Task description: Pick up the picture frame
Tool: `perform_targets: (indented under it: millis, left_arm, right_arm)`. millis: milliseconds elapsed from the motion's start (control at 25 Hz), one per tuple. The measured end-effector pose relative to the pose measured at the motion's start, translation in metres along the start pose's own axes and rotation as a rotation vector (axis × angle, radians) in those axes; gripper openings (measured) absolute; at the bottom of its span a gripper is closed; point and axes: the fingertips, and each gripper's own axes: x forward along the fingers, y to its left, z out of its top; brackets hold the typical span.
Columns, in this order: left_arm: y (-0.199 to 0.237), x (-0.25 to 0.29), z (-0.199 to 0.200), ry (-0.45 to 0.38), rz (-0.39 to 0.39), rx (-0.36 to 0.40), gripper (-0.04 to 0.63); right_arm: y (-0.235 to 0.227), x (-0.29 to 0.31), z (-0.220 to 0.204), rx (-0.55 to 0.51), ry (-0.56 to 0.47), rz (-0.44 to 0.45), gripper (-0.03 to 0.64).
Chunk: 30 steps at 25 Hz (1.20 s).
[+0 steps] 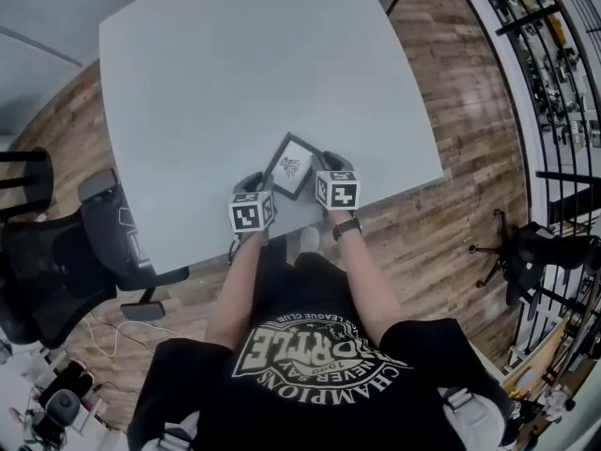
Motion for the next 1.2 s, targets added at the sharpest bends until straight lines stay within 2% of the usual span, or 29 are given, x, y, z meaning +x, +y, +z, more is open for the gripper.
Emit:
perform_targets:
  millis: [280, 720, 1000, 1200]
  left_arm:
    - [-0.017, -0.03, 0.061, -0.147, -0.016, 0.041, 0.091]
    - [-0.088, -0.099, 0.157, -0.403, -0.021, 0.235, 0.089]
    - [-0.137, -0.16, 0.207, -0.578, -0.027, 0.325, 0.089]
    - [-0.163, -0.196, 0.232, -0.672, -0.033, 0.388, 0.089]
  right_arm:
    - [0.008, -0.04, 0.072, -0.032, -0.177, 0.003, 0.083]
    - [0.0, -0.143, 0.169, -0.038, -0.477, -0.005, 0.081]
    - [0.005, -0.227, 0.221, -0.078, -0.682, 0.012, 0.081]
    - [0.012, -0.278, 0.247, -0.116, -0.796, 0.015, 0.075]
